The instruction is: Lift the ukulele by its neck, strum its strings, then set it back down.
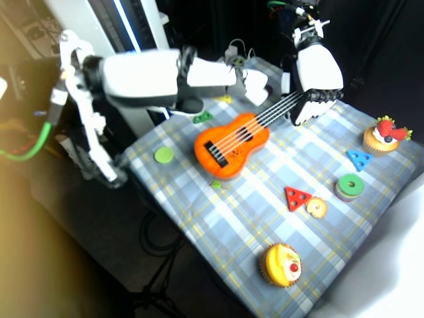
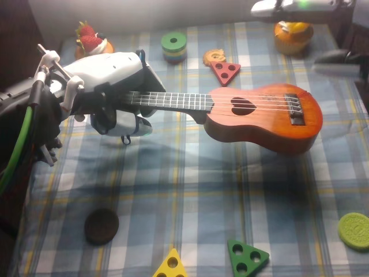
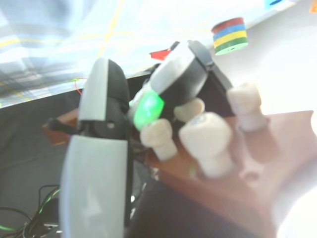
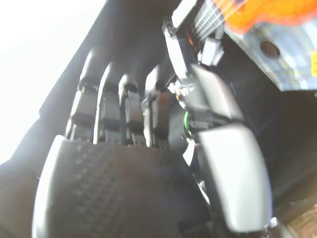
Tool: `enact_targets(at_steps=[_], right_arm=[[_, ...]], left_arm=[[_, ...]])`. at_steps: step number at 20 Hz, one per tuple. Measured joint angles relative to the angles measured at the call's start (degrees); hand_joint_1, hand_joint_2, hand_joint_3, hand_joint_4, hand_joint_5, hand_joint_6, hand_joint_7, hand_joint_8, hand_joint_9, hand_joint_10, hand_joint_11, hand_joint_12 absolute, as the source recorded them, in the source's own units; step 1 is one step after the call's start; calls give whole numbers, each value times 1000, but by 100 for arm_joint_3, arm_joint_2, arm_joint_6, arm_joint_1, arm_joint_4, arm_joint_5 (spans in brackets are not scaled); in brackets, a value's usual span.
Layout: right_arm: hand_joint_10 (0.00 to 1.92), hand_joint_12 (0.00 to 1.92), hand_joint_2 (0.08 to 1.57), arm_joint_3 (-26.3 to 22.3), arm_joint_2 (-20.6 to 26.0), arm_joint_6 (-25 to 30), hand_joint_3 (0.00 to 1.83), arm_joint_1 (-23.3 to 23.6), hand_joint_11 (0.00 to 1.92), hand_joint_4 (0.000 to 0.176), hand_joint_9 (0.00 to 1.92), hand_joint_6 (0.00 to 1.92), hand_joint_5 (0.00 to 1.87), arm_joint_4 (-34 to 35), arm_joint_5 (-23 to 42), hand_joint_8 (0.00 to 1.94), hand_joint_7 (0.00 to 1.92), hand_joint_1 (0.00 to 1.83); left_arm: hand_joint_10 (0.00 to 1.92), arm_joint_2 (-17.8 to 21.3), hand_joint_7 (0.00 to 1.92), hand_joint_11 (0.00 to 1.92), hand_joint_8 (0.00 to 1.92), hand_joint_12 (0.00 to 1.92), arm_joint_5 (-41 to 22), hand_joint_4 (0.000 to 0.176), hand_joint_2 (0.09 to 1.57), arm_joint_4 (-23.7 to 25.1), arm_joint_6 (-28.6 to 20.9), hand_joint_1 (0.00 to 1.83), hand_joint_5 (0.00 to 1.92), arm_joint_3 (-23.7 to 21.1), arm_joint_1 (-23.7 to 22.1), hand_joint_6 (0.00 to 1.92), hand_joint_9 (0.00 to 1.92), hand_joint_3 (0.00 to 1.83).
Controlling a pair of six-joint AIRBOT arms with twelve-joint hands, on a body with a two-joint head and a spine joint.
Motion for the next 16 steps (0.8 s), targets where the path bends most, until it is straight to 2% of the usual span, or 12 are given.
enact_targets(at_steps=[2, 3, 5, 7, 9, 10, 11, 12, 13, 14, 15, 16], right_arm=[[0, 0, 1365, 13, 52, -90, 0, -50, 0, 0, 0, 12, 354, 96, -129, 2, 52, 594], [0, 0, 1367, 13, 74, -94, 0, -50, 0, 0, 0, 13, 360, 133, -149, 1, 50, 626], [0, 0, 1397, 13, 118, -111, 6, -48, 0, 0, 0, 19, 386, 212, -136, 5, 70, 814], [9, 13, 1394, 9, 129, -118, 2, -48, 20, 0, 26, 21, 402, 219, -127, 13, 114, 850], [19, 26, 1400, -17, 199, -116, 2, -48, 18, 0, 59, 25, 424, 225, -94, 23, 179, 880], [6, 145, 1402, -17, 221, -120, 0, -48, 3, 0, 82, 12, 434, 264, -92, 4, 210, 908], [1, 169, 1401, -17, 251, -120, 0, -48, 0, 0, 79, 14, 447, 275, -94, 0, 215, 917], [4, 240, 1397, -17, 262, -122, 0, -48, 0, 0, 91, 13, 454, 291, -103, 1, 218, 928], [2, 250, 1392, -20, 262, -125, 0, -48, 0, 0, 89, 13, 458, 304, -105, 1, 220, 892], [2, 216, 1388, -26, 262, -122, 0, -48, 0, 0, 80, 12, 464, 304, -101, 0, 222, 887], [2, 263, 1391, -31, 262, -122, 0, -48, 0, 0, 83, 4, 451, 304, -87, 0, 204, 873], [2, 360, 1394, -42, 264, -125, 1, -48, 0, 3, 85, 4, 421, 306, -83, 0, 174, 863]], left_arm=[[1921, 0, 1236, 1469, 1921, 1921, 13, 6, 1166, -7, 0, 1386, 1010, 0, 83, 1921, 1438, 0], [1921, -2, 1196, 1444, 1921, 1921, 46, 11, 1166, -33, 0, 1369, 983, 0, 96, 1921, 1399, 0], [1921, -39, 1077, 1287, 1921, 1921, 39, 2, 1160, -70, 59, 1358, 894, 0, 166, 1921, 1273, 0], [1921, -109, 996, 1186, 1921, 1921, 76, 0, 1110, -107, 129, 1322, 799, 0, 188, 1921, 1204, 0], [1921, -168, 840, 907, 1921, 1921, 83, 0, 1065, -111, 131, 1297, 726, 7, 247, 1907, 1028, 0], [1921, -179, 685, 663, 1834, 1921, 111, 0, 1140, -149, 129, 1148, 802, 7, 280, 1398, 777, 43], [1921, -181, 604, 552, 1731, 1921, 122, 0, 1174, -151, 127, 1098, 810, 4, 295, 1287, 656, 24], [1816, -179, 551, 398, 1503, 1921, 138, 0, 1172, -155, 129, 1047, 837, 4, 295, 1215, 530, 6], [1553, -179, 561, 250, 1078, 1921, 111, 0, 1043, -160, 129, 1056, 692, -13, 306, 615, 454, 0], [1470, -173, 543, 98, 875, 1921, 85, 0, 1021, -173, 131, 1031, 680, -44, 308, 301, 352, 0], [1307, -146, 432, 19, 747, 1894, 76, 0, 1025, -170, 129, 924, 563, -109, 308, 153, 264, 0], [926, -101, 355, 3, 436, 1635, 44, 0, 1075, -155, 125, 812, 393, -184, 326, 44, 183, 4]])
